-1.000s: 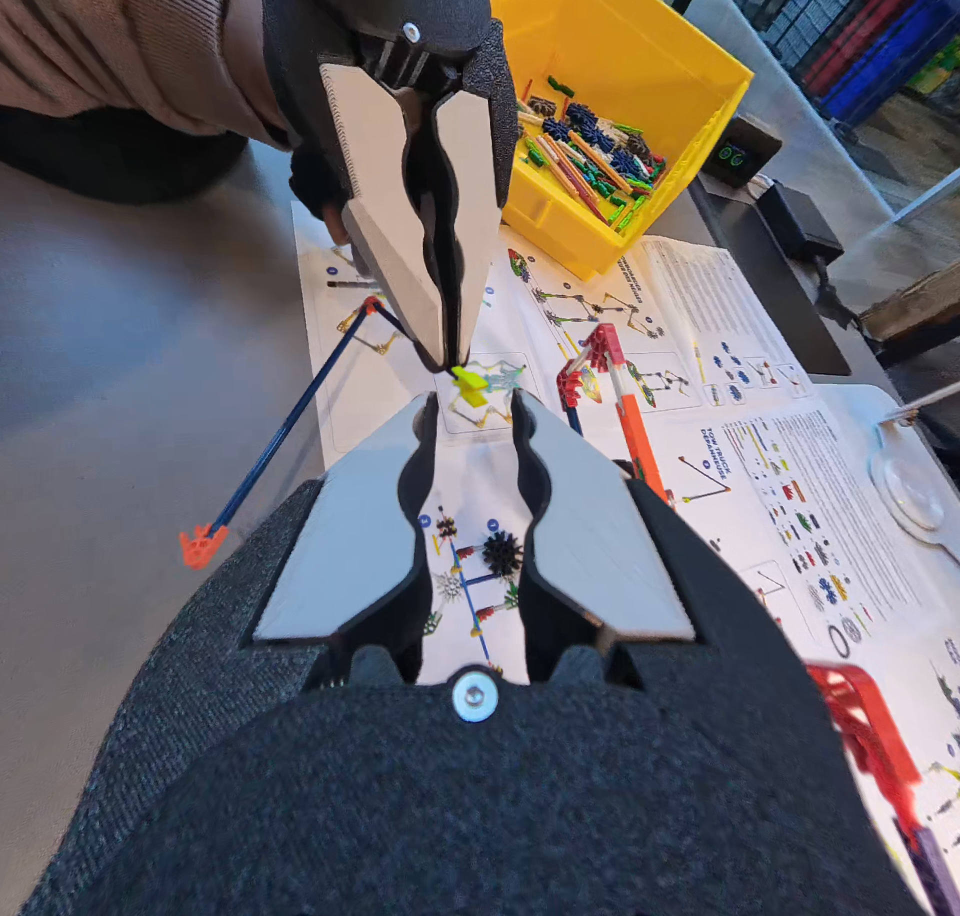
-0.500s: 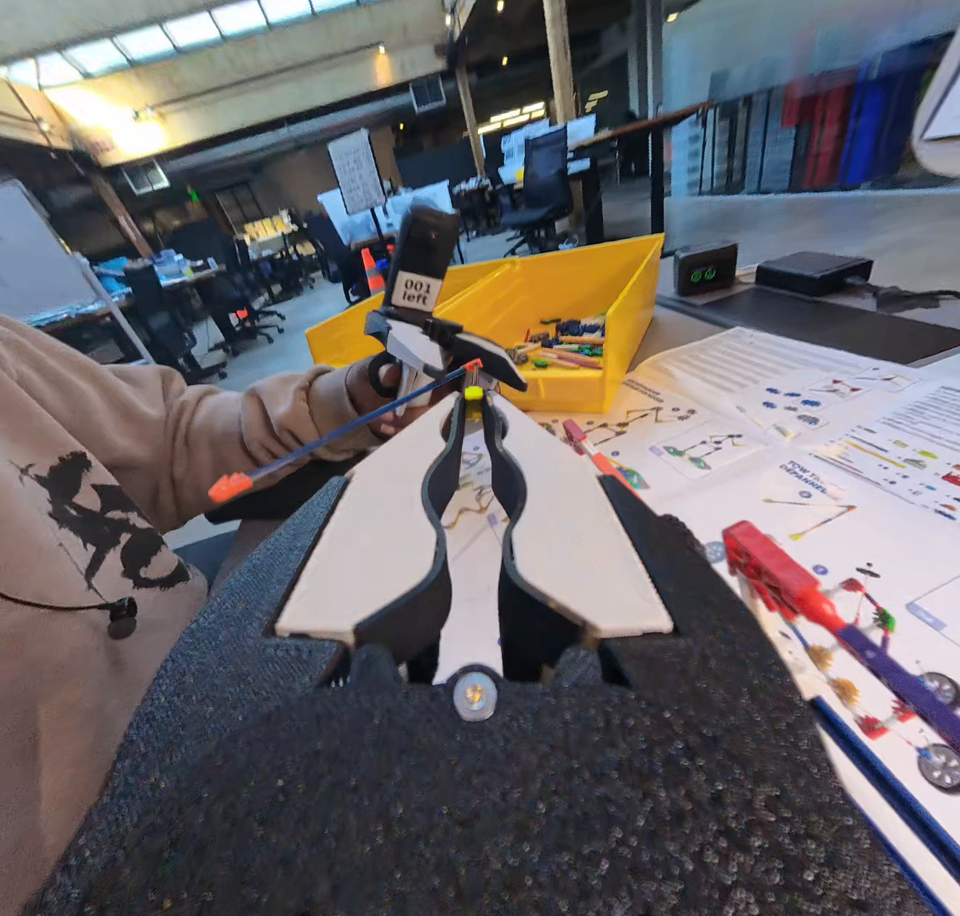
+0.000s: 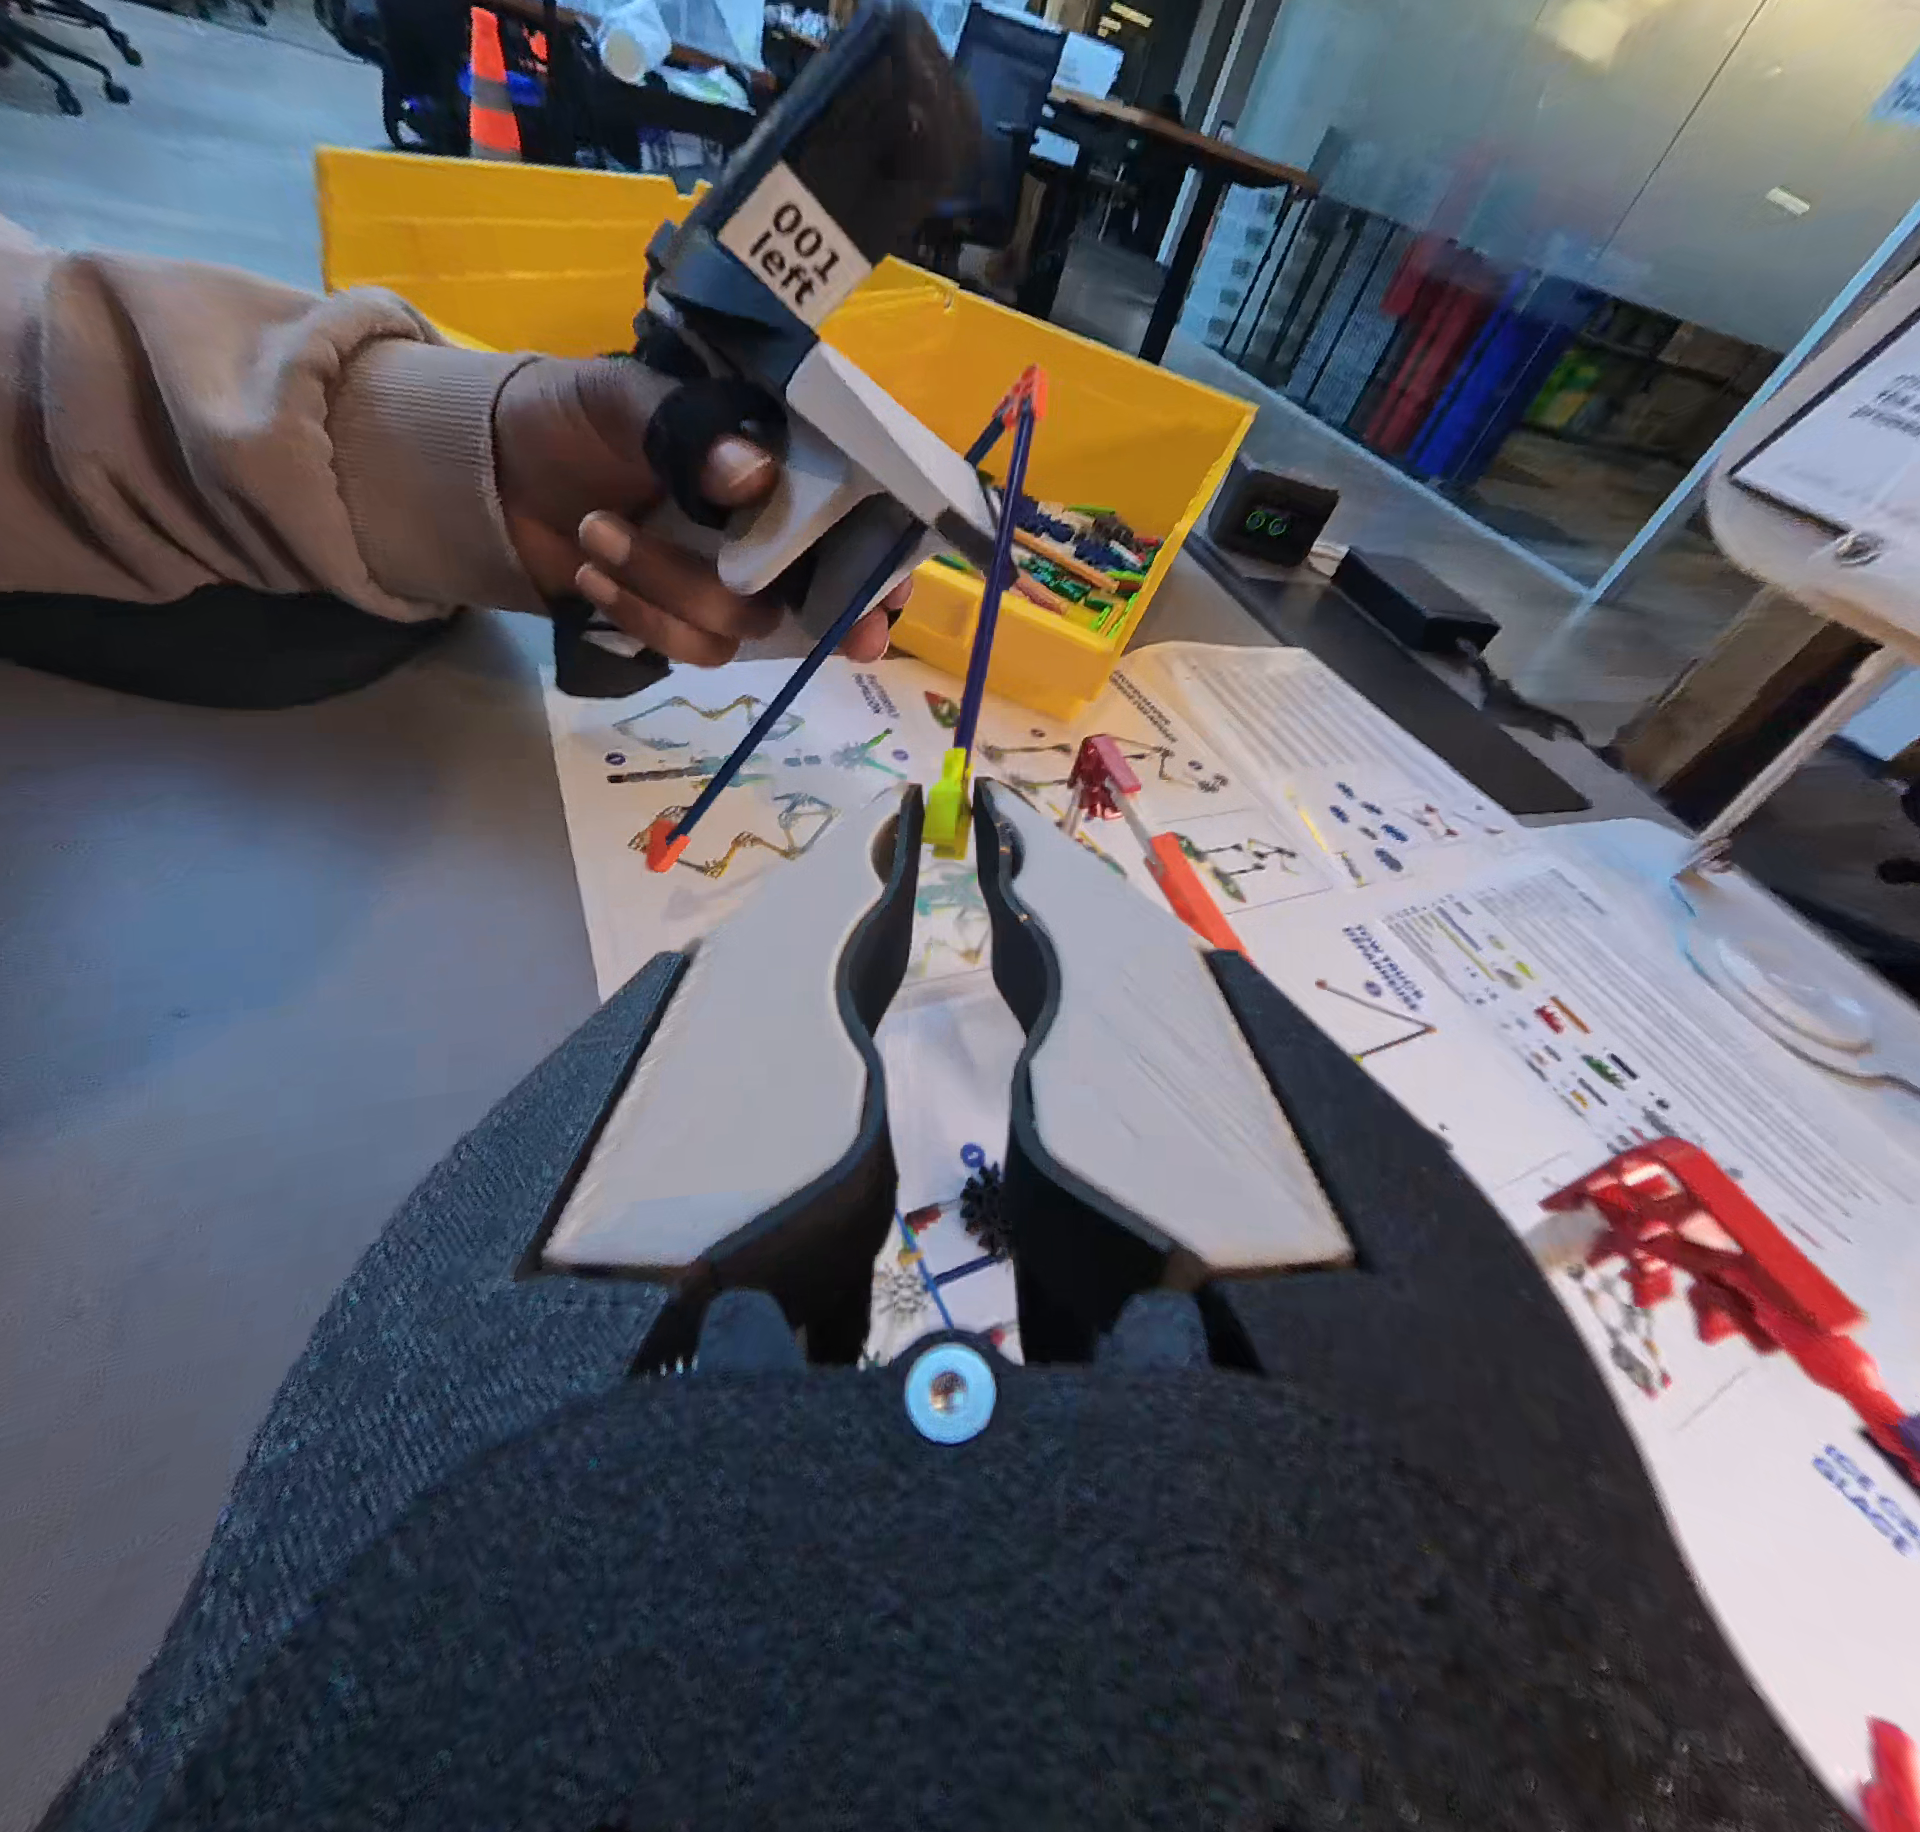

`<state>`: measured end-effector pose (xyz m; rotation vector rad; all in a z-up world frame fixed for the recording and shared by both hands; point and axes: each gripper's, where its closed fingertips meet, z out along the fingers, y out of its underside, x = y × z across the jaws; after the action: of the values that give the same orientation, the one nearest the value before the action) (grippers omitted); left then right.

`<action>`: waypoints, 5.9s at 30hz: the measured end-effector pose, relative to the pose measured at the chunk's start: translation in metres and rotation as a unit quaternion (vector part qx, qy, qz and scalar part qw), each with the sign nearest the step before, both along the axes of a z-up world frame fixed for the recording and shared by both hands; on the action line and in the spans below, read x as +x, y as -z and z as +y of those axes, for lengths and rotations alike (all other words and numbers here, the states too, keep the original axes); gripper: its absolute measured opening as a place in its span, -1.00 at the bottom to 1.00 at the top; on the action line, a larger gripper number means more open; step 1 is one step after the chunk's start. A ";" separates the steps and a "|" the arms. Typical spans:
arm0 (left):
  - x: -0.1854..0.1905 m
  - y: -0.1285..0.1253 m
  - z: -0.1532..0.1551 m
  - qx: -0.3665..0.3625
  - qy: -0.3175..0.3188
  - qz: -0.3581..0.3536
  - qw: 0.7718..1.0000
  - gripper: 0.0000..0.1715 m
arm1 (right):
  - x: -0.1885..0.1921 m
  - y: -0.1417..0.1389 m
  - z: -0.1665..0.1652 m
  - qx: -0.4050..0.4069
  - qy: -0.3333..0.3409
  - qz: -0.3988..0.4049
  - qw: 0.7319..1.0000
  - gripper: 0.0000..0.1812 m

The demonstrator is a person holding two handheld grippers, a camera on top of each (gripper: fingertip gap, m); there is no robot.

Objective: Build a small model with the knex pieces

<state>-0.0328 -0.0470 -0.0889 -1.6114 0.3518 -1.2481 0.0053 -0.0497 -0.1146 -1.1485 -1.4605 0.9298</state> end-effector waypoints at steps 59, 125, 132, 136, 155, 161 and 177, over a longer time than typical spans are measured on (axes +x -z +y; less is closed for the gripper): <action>-0.015 0.081 0.030 -0.147 0.008 0.238 0.960 -0.65 | -0.005 -0.017 0.078 -0.331 -0.001 -0.078 0.941 -0.96; 0.032 0.124 0.021 -0.086 0.092 0.362 0.923 -1.00 | -0.028 -0.007 0.103 -0.314 -0.038 -0.090 0.944 -0.98; 0.047 0.123 0.001 -0.053 0.144 0.375 0.914 -1.00 | 0.004 -0.015 0.104 -0.301 0.002 -0.084 0.950 -0.98; 0.045 0.110 0.009 -0.088 0.092 0.335 0.934 -0.72 | 0.024 -0.024 0.112 -0.302 0.032 -0.056 0.951 -0.98; 0.075 0.121 0.006 0.044 0.178 0.427 0.886 -0.84 | 0.040 -0.047 0.100 -0.331 0.029 -0.018 0.943 -0.98; 0.046 0.063 0.019 0.033 0.093 0.259 0.961 -0.70 | 0.030 -0.045 0.075 -0.393 -0.038 -0.004 0.919 -0.99; 0.057 0.010 0.015 0.009 0.065 0.060 0.996 -0.95 | -0.003 -0.029 0.026 -0.429 -0.125 -0.019 0.894 -0.98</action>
<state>0.0246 -0.0319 -0.0987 -1.6738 0.5488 -1.2450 0.0020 -0.0232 -0.0852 -1.6182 -1.2520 1.8533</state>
